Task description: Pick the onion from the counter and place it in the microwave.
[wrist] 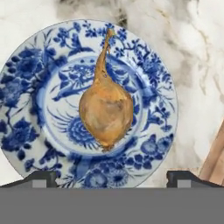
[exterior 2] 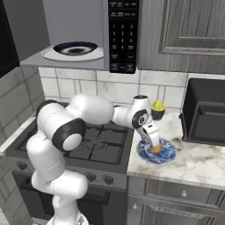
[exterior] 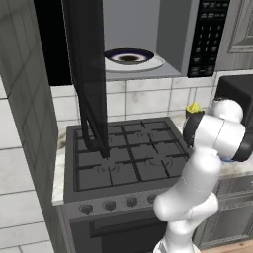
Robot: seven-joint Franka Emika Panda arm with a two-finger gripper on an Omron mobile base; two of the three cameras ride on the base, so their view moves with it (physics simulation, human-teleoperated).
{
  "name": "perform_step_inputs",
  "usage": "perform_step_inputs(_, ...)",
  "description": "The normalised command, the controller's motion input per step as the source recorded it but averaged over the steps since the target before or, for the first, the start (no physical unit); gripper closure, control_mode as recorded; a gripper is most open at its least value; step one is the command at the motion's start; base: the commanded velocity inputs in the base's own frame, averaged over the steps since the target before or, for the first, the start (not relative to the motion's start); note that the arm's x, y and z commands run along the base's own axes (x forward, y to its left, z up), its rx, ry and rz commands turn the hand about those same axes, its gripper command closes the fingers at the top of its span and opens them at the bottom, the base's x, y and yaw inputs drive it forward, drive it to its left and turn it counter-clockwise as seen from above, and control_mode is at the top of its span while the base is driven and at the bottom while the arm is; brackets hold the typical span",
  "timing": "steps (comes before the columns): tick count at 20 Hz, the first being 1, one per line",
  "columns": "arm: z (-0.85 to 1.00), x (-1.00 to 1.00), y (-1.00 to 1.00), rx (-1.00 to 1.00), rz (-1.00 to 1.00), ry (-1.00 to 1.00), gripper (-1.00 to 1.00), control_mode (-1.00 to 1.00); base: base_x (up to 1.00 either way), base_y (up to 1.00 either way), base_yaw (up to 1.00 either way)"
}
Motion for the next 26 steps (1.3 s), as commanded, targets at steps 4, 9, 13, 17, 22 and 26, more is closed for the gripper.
perform_step_inputs(4,-0.56,0.65,-0.02,0.0,0.01,0.0,-1.0,-1.0,0.0,0.0,0.0)
perform_step_inputs(9,-0.27,0.4,-0.19,0.0,0.04,0.0,-1.0,-1.0,0.0,0.0,0.0)
perform_step_inputs(13,-0.15,0.22,-0.29,0.0,0.06,0.0,-1.0,-1.0,0.0,0.0,0.0)
perform_step_inputs(17,-0.12,0.15,-0.37,0.0,0.04,0.0,-1.0,-1.0,0.0,0.0,0.0)
perform_step_inputs(22,-0.22,-0.07,-0.25,0.0,0.01,0.0,-1.0,-1.0,0.0,0.0,0.0)
perform_step_inputs(26,-0.12,-0.48,-0.16,0.0,0.0,0.0,-1.0,-1.0,0.0,0.0,0.0)
